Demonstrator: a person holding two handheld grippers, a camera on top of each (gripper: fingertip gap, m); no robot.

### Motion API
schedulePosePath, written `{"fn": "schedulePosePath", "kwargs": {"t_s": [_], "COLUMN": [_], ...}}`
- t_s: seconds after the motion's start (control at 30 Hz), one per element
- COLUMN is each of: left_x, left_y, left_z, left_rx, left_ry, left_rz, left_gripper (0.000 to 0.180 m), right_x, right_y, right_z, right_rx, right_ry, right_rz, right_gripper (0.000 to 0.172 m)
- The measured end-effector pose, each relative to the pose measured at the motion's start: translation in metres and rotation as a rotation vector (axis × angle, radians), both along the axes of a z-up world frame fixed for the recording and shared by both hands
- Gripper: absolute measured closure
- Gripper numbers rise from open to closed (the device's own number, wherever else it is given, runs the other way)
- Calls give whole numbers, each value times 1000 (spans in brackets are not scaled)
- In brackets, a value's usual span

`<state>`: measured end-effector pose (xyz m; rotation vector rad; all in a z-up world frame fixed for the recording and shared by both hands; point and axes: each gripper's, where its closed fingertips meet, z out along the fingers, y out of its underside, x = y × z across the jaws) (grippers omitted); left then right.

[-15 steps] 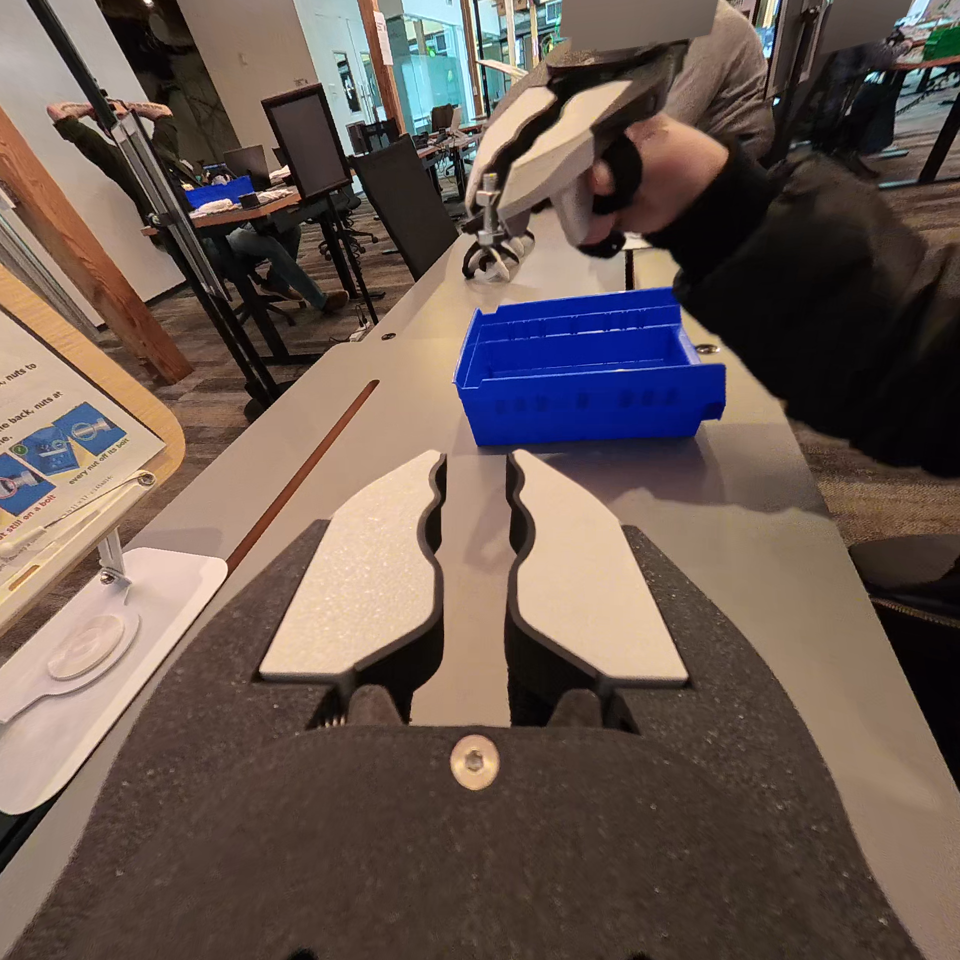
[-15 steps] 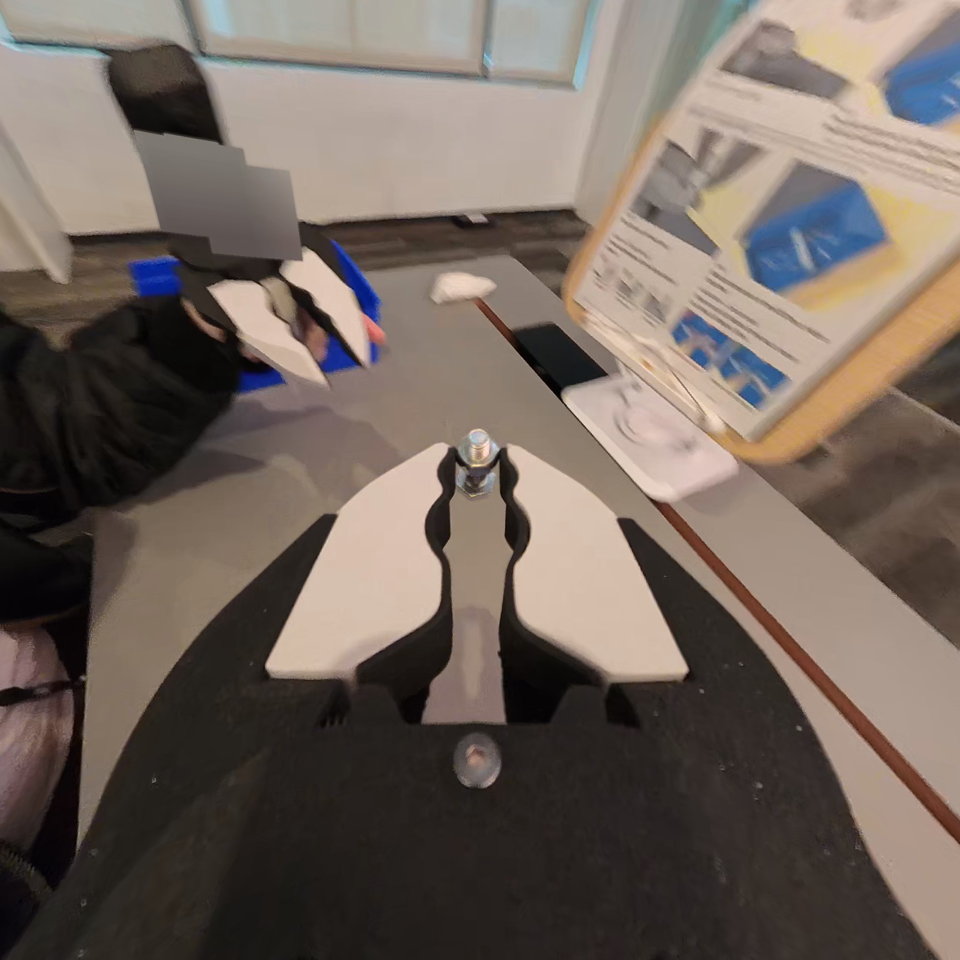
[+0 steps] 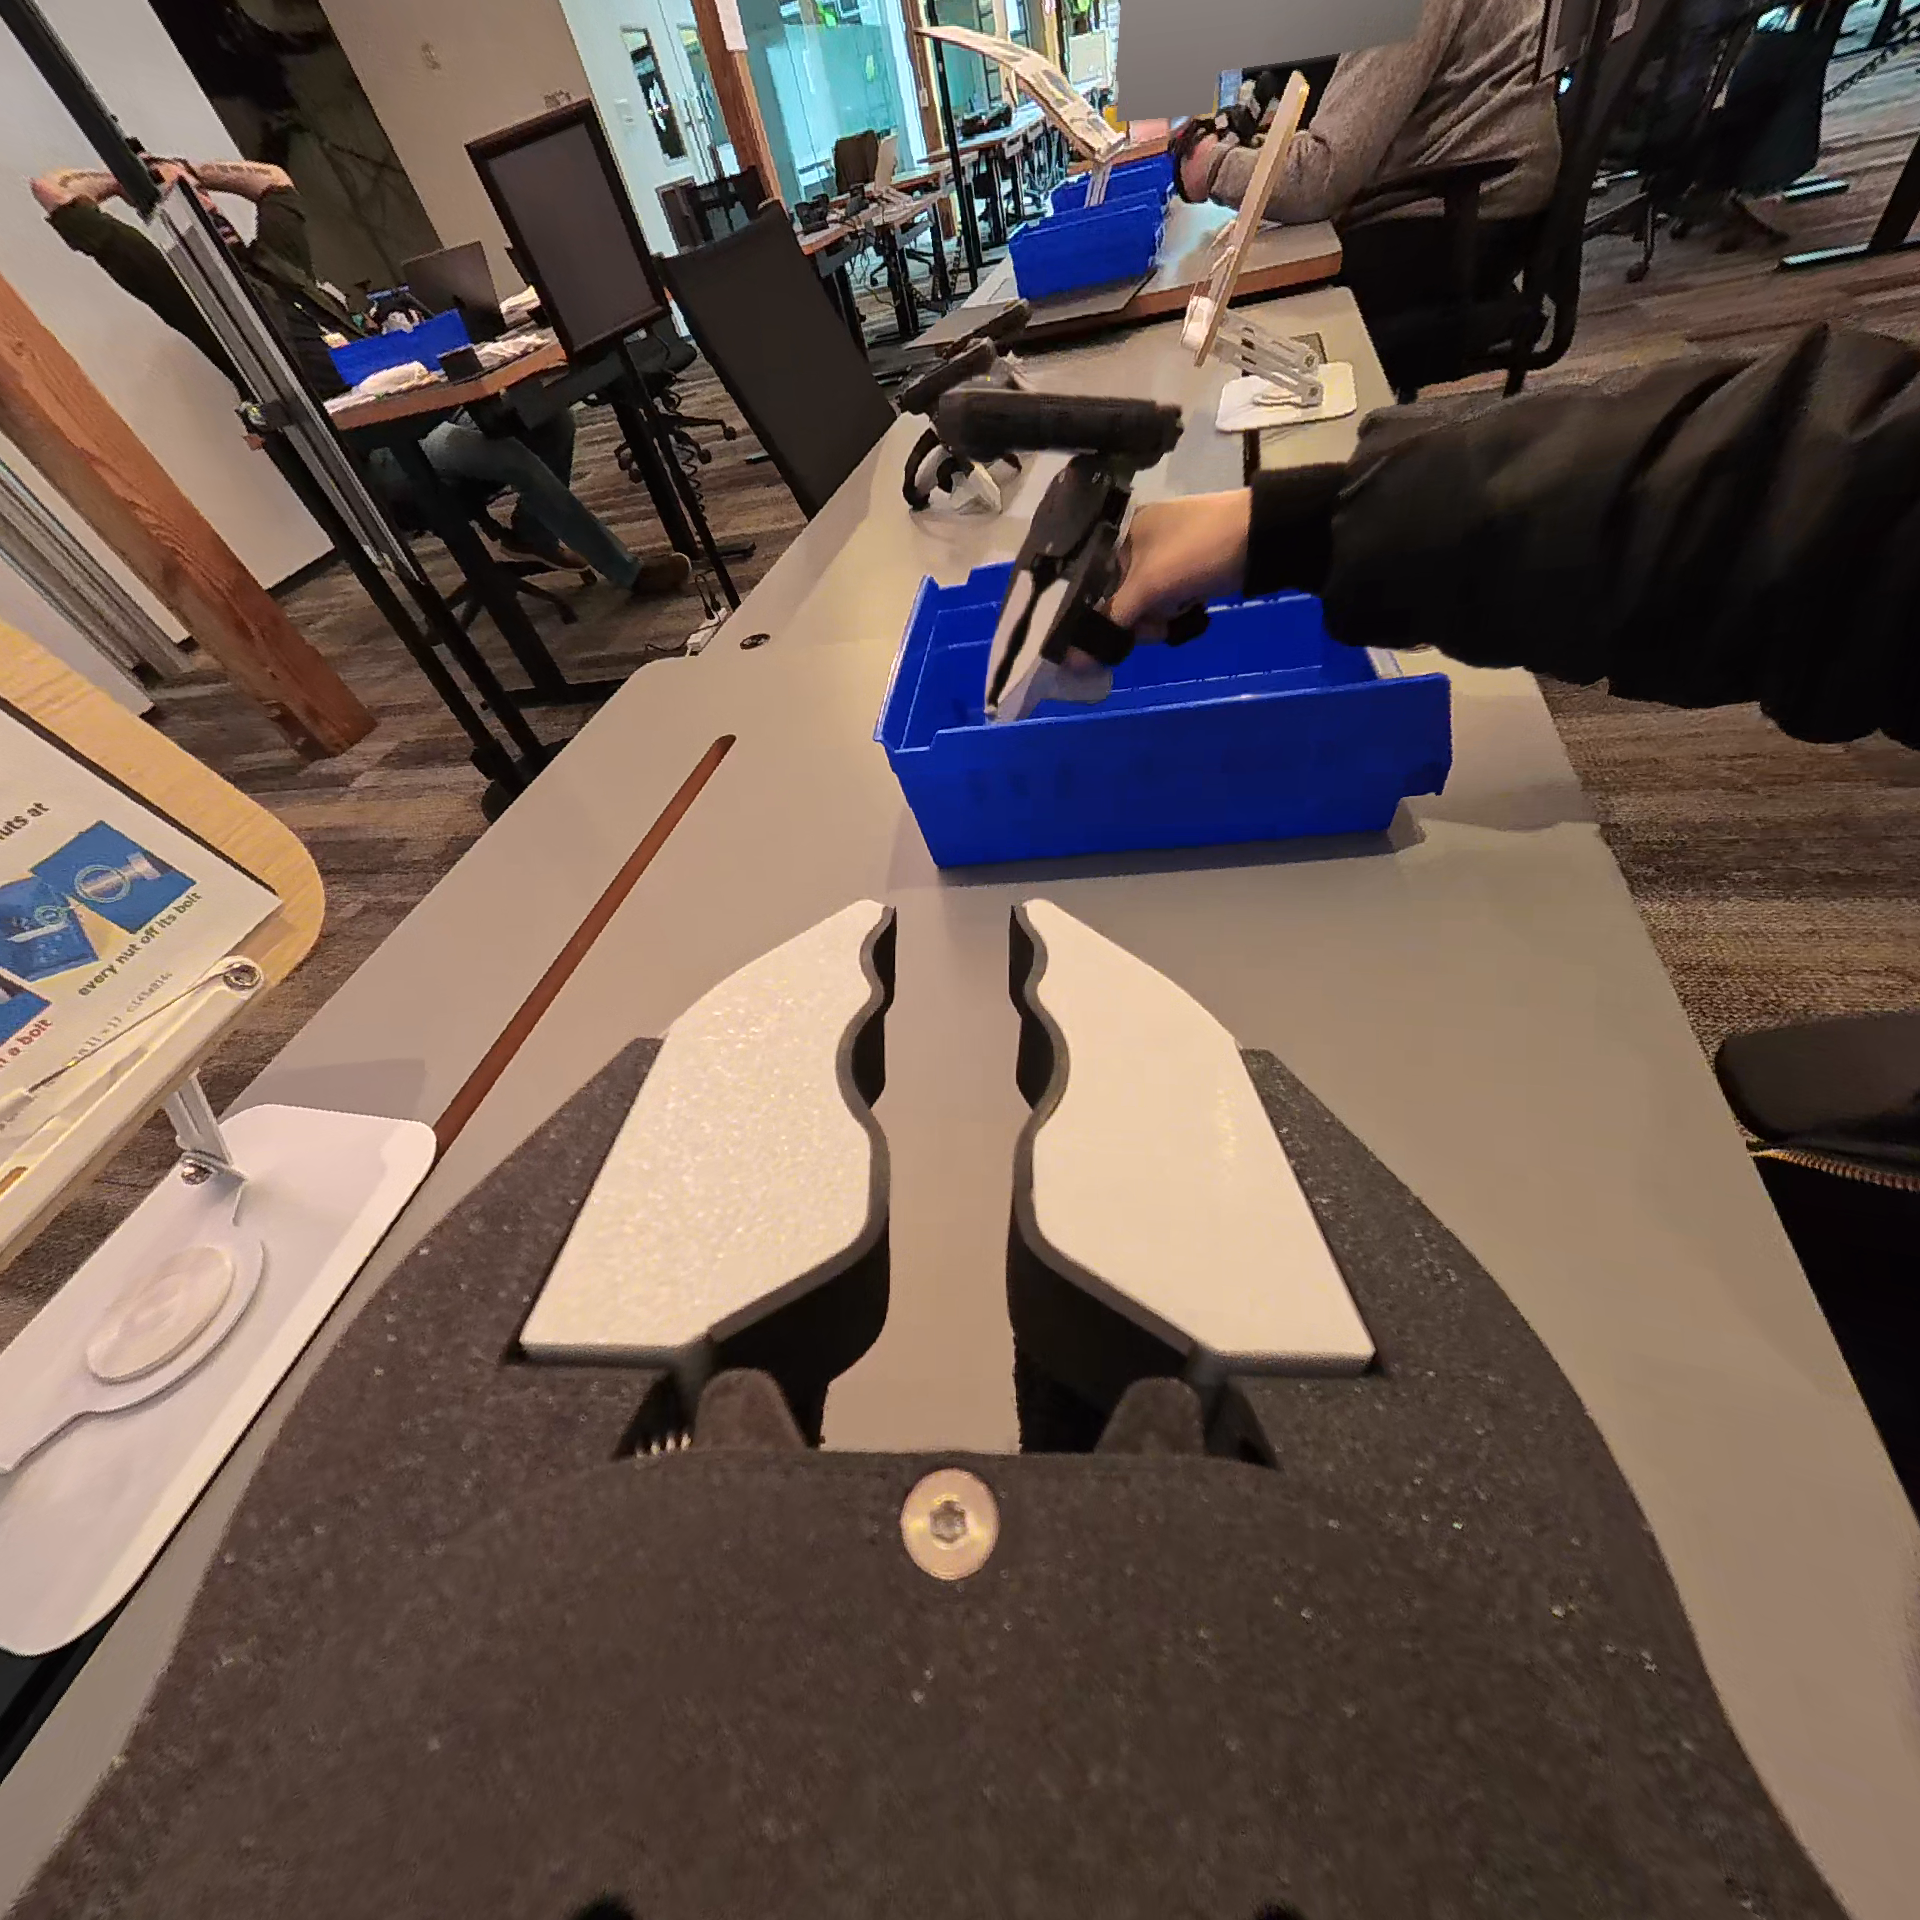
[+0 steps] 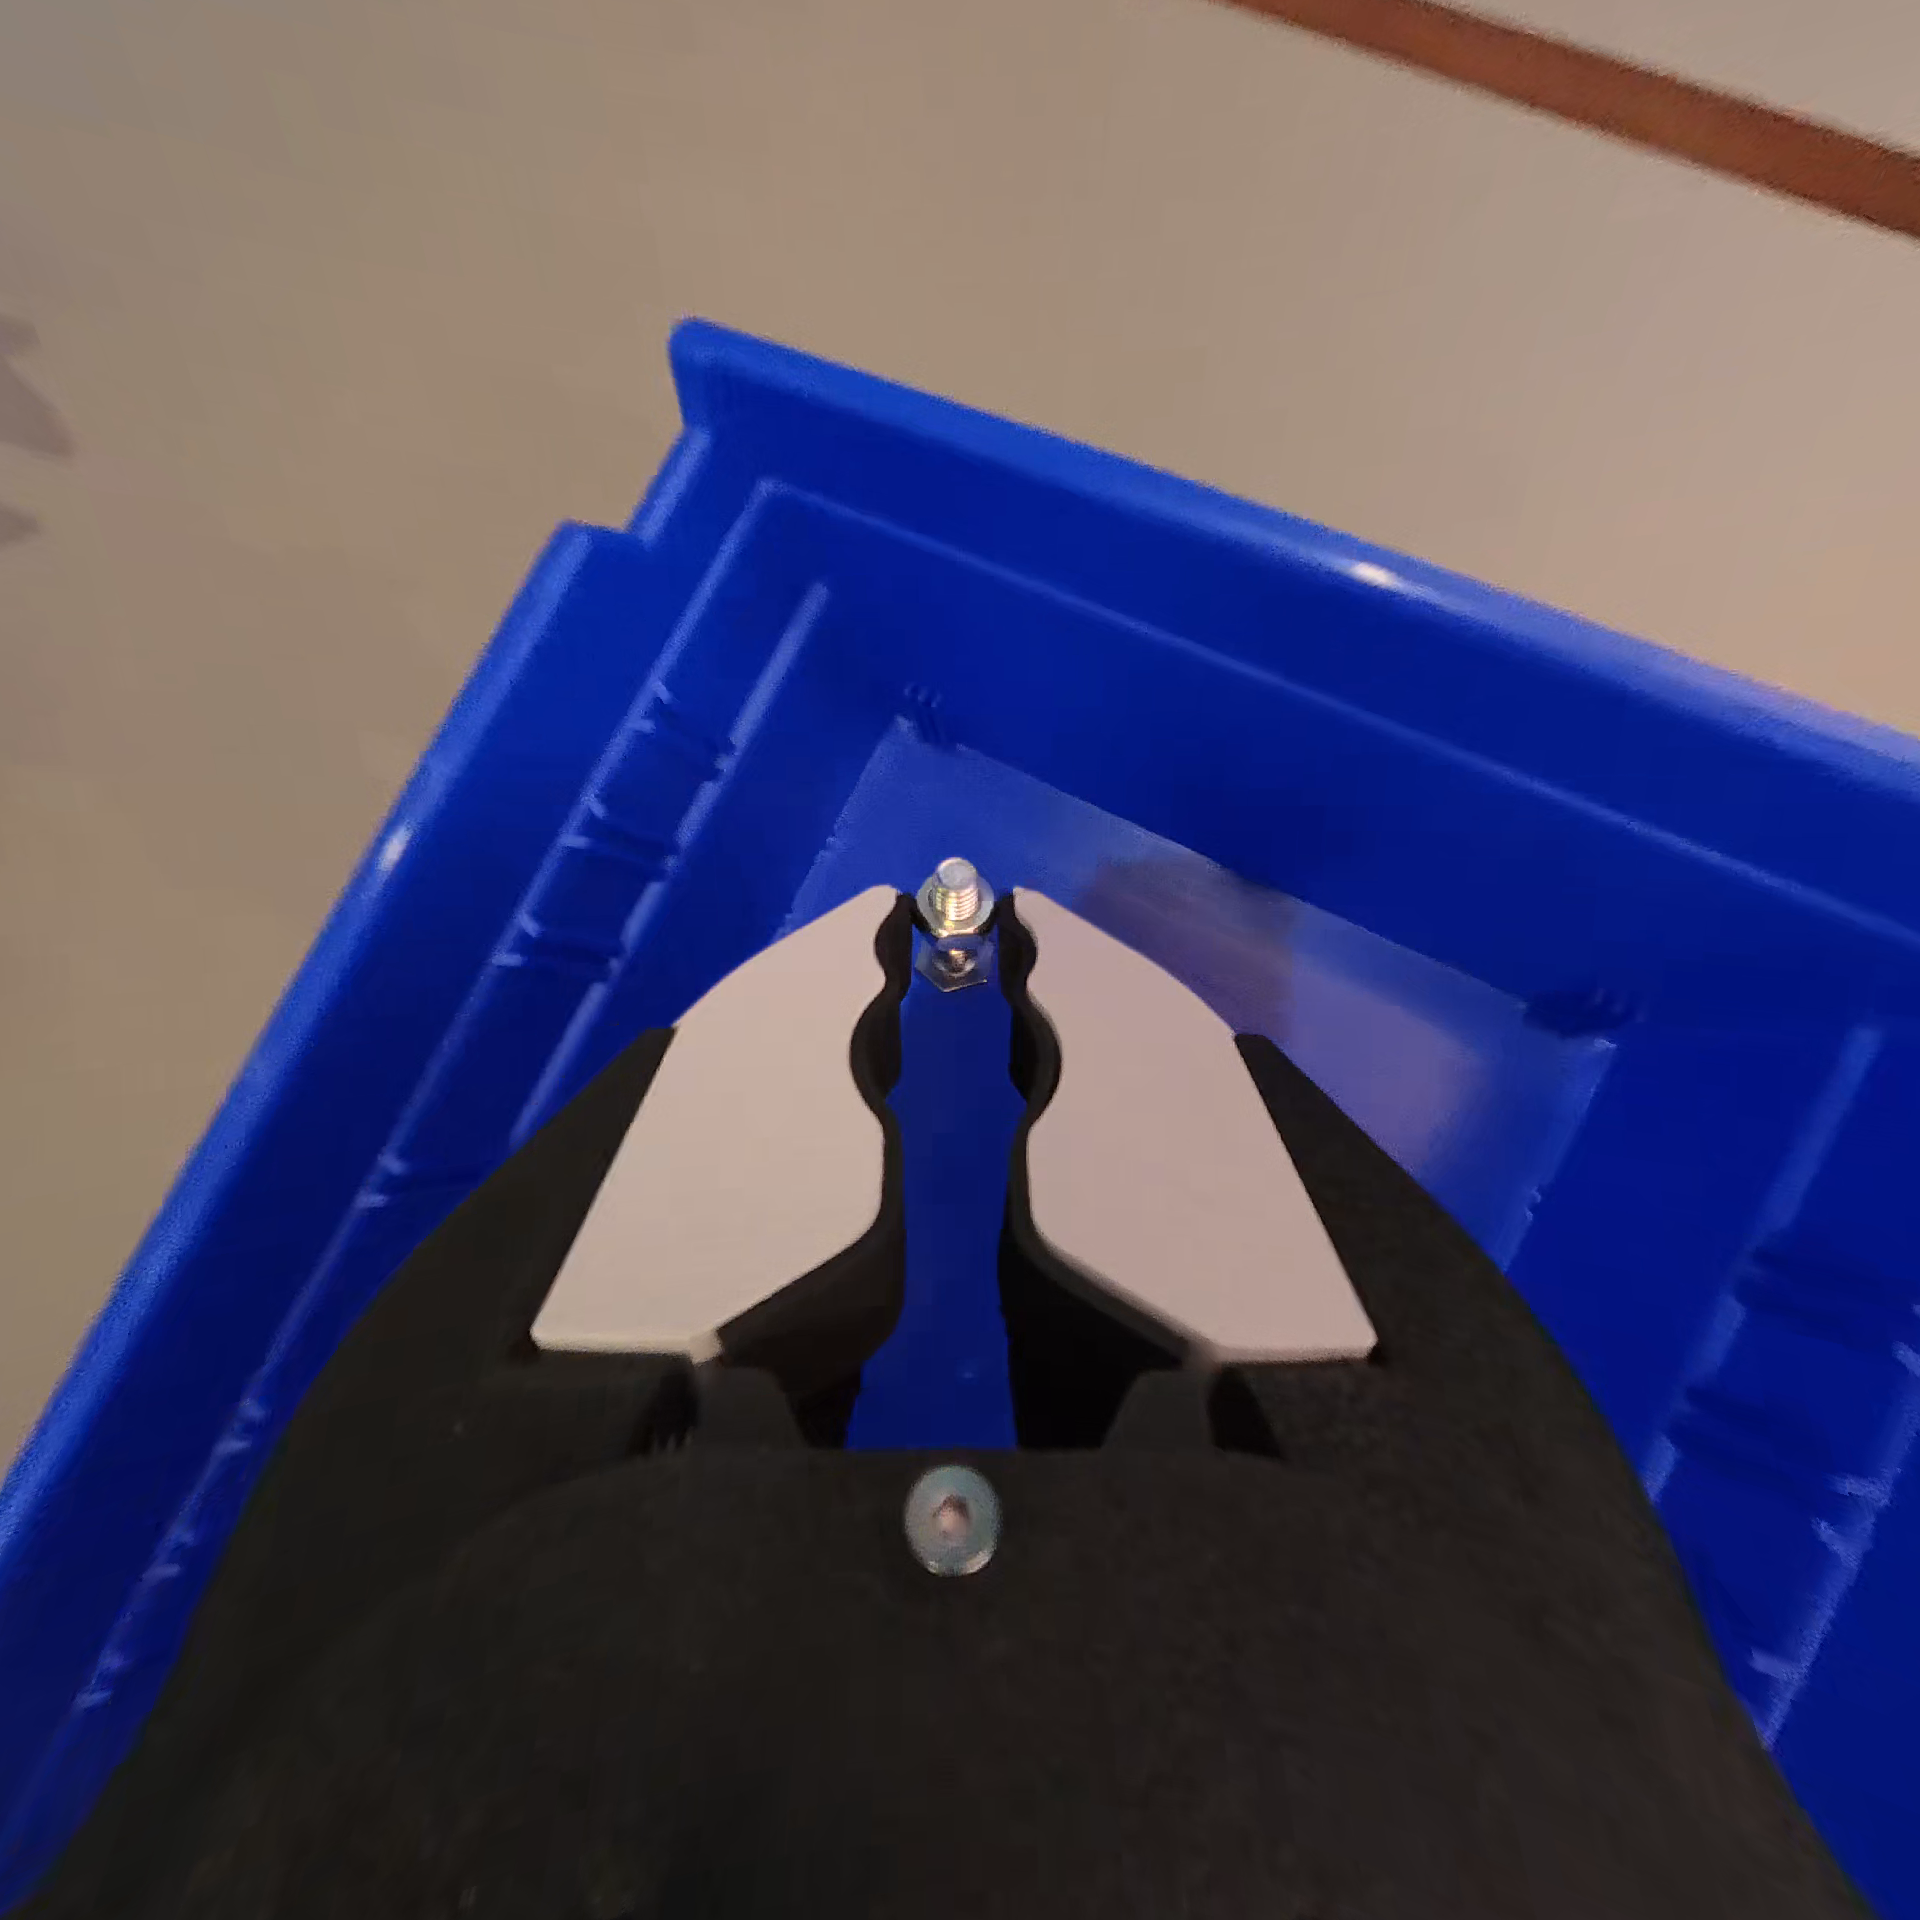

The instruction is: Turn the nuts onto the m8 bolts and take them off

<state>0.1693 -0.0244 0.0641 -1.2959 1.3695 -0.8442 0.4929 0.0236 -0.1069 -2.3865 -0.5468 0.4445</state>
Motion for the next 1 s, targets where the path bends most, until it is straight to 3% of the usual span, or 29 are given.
{"fn": "schedulePosePath", "kwargs": {"t_s": [0.37, 0.73, 0.9, 1.0], "left_x": [8, 10, 7, 2], "left_y": [-1, 1, 2, 2], "left_z": [-15, -18, -14, -7], "left_rx": [10, -10, -7, 3], "left_ry": [80, 81, 67, 47], "left_rz": [5, 10, 15, 34], "left_gripper": [160, 160, 159, 159], "right_x": [5, 6, 10, 11], "right_y": [-13, 1, 4, -1], "right_z": [-42, -40, -24, 20], "right_rx": [-309, -223, -142, 6], "right_ry": [-82, -59, -30, 14], "right_rz": [61, 70, 40, 20], "right_gripper": [155, 149, 145, 151]}}
